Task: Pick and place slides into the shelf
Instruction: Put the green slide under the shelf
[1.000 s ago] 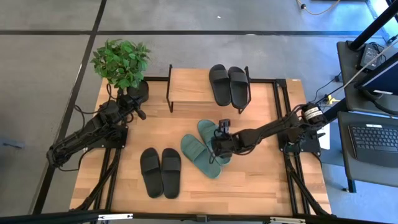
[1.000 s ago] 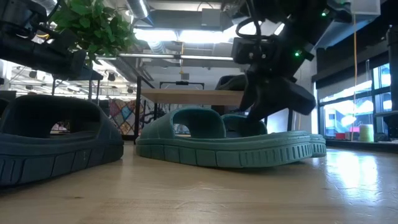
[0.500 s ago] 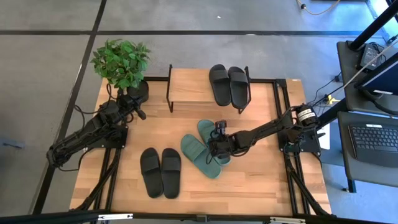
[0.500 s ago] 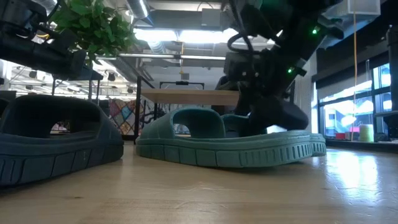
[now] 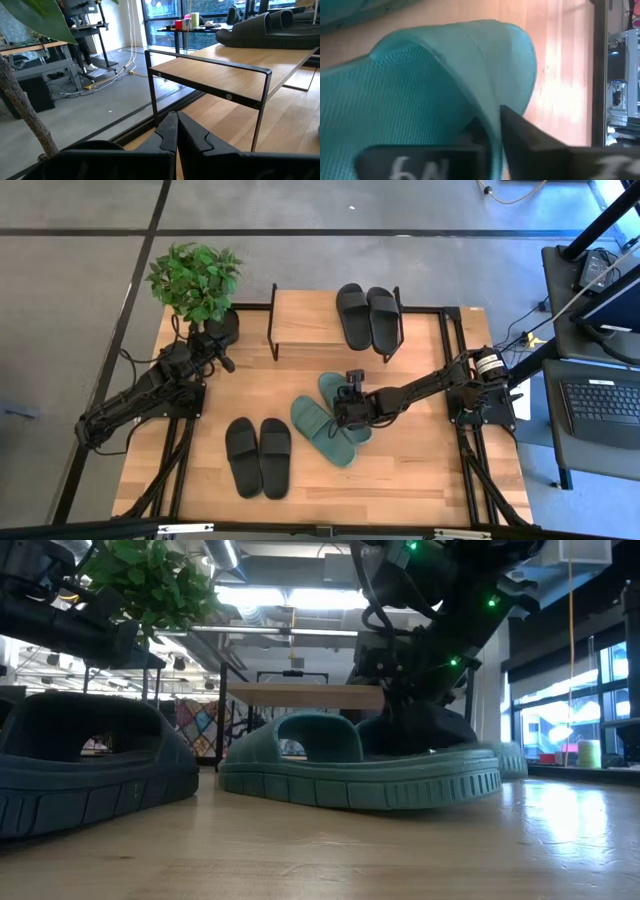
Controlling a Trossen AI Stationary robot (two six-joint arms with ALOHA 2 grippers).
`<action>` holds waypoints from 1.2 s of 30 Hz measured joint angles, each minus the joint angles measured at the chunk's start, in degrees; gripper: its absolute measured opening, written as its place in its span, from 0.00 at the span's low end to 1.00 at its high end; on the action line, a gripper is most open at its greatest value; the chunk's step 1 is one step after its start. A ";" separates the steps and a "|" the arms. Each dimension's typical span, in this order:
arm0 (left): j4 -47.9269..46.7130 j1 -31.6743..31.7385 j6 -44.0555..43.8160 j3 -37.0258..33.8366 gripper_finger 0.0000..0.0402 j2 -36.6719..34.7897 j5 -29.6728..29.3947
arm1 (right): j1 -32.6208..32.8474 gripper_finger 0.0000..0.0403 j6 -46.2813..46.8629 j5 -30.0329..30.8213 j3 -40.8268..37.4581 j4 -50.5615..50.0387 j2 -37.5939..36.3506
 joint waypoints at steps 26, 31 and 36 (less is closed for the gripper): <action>0.00 0.00 -0.11 0.00 0.00 0.00 0.00 | 2.37 0.03 13.30 -4.09 10.51 -20.20 -2.60; 0.00 0.00 -0.13 0.00 0.00 0.00 0.00 | 4.15 0.03 17.36 -3.86 10.49 -23.43 -5.53; 0.00 0.00 -0.13 0.00 0.00 0.02 0.01 | 4.55 0.03 20.10 -3.81 10.47 -24.25 -6.34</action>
